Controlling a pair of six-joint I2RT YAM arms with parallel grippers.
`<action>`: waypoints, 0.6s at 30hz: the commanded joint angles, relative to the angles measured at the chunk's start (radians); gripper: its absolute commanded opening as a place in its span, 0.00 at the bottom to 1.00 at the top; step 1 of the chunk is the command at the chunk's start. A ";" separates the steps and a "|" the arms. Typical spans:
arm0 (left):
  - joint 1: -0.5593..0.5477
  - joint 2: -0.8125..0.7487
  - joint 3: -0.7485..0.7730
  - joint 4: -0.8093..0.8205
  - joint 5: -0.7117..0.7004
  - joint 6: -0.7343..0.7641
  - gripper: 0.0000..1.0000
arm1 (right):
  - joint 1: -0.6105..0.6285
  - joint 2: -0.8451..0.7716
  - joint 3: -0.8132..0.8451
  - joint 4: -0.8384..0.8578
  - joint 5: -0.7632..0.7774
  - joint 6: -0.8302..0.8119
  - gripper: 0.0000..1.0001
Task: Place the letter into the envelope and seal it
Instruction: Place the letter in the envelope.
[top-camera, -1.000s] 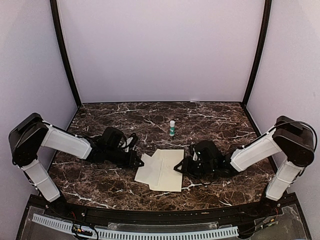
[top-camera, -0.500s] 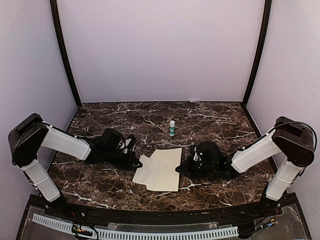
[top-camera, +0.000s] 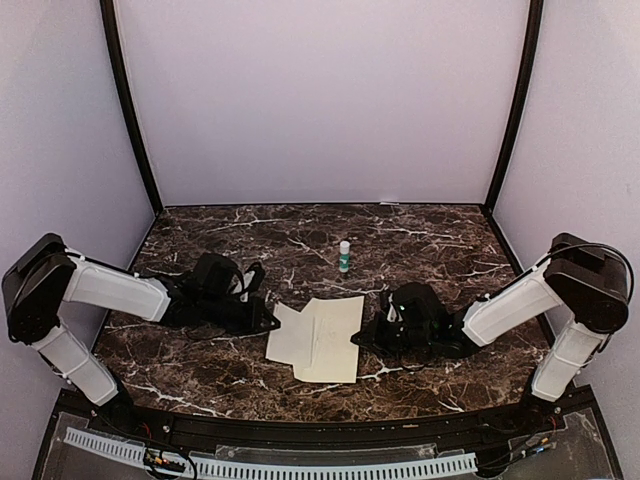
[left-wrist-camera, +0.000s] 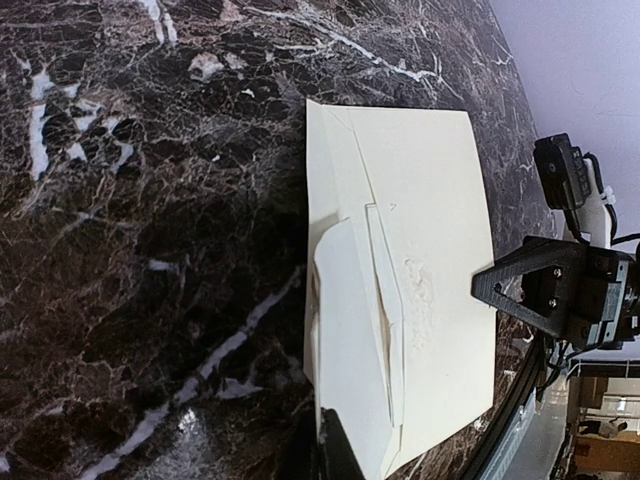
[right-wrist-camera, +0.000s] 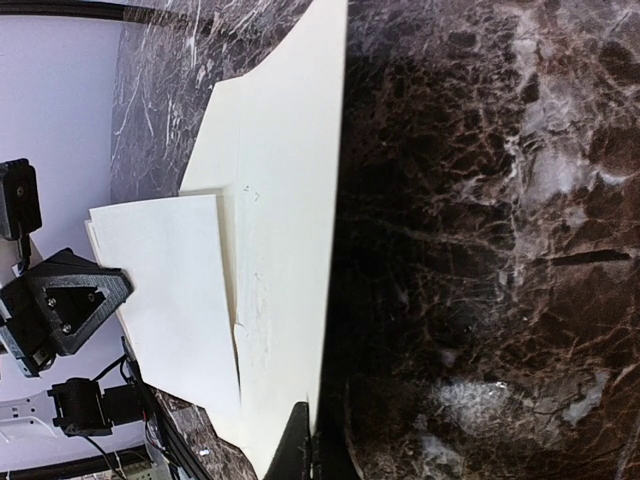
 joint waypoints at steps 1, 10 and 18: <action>0.001 0.015 -0.020 0.001 0.001 -0.008 0.00 | 0.006 0.004 0.001 -0.012 0.007 0.004 0.00; 0.001 0.075 -0.039 0.091 0.052 -0.037 0.00 | 0.008 0.025 0.014 -0.002 -0.008 0.004 0.00; -0.002 0.112 -0.050 0.165 0.089 -0.078 0.00 | 0.009 0.054 0.025 0.027 -0.034 0.007 0.00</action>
